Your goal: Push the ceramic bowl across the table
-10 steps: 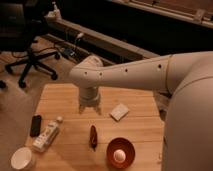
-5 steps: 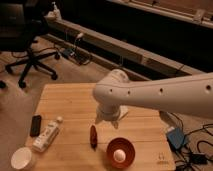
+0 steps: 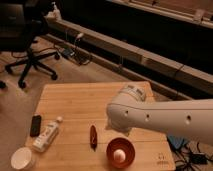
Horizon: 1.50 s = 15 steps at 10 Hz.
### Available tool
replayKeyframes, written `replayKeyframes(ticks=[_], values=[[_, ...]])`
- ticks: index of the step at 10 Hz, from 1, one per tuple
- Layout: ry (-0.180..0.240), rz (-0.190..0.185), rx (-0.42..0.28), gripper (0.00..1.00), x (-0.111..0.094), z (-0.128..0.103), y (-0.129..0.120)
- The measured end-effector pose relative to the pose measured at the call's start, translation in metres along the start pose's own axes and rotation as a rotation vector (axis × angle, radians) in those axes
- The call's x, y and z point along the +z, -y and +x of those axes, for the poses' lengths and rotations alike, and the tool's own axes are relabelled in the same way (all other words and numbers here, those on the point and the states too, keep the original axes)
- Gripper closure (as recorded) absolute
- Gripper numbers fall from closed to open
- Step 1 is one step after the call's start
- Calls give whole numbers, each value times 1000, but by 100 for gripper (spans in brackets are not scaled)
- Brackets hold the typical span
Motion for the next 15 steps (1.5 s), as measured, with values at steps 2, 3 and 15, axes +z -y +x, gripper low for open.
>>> replayKeyframes(ticks=[2,3,15], values=[[-1,-19,56,35,-1,2,11],[-9,-25,88,35,1,3,18],[-56,-81,381,35,47,63,136]])
